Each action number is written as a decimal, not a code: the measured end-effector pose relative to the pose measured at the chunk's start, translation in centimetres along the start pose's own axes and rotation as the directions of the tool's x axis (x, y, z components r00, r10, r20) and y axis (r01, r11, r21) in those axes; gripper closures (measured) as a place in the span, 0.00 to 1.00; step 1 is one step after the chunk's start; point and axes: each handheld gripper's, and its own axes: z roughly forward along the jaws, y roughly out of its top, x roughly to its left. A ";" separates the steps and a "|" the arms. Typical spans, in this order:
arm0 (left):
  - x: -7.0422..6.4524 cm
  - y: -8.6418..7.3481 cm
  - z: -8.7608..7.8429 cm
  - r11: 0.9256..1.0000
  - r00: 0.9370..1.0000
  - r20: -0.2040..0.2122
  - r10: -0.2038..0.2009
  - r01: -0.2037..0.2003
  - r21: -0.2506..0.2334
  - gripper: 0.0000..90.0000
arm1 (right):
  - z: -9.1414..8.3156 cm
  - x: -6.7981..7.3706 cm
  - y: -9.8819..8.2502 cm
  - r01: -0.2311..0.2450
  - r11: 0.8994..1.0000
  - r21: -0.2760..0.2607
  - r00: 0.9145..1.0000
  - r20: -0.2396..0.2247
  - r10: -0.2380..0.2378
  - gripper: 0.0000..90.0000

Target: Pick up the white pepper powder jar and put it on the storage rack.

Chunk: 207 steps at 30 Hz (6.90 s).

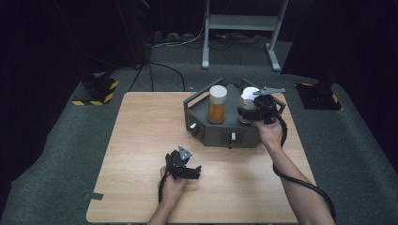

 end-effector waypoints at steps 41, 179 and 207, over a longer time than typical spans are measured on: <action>0.0 0.0 0.0 1.000 1.000 -0.001 -0.002 0.002 -0.002 0.05 | 0.9 -0.9 -1.5 -0.018 1.000 0.005 1.000 -0.010 0.018 0.12; 0.0 0.0 0.0 1.000 1.000 -0.002 -0.002 0.002 -0.002 0.05 | -3.5 -0.3 -15.5 -0.158 0.985 0.067 0.987 0.003 0.159 0.11; 0.0 0.0 0.0 1.000 1.000 -0.002 -0.002 0.002 -0.002 0.05 | -2.1 1.0 -16.6 -0.147 0.983 0.108 0.989 0.015 0.146 0.12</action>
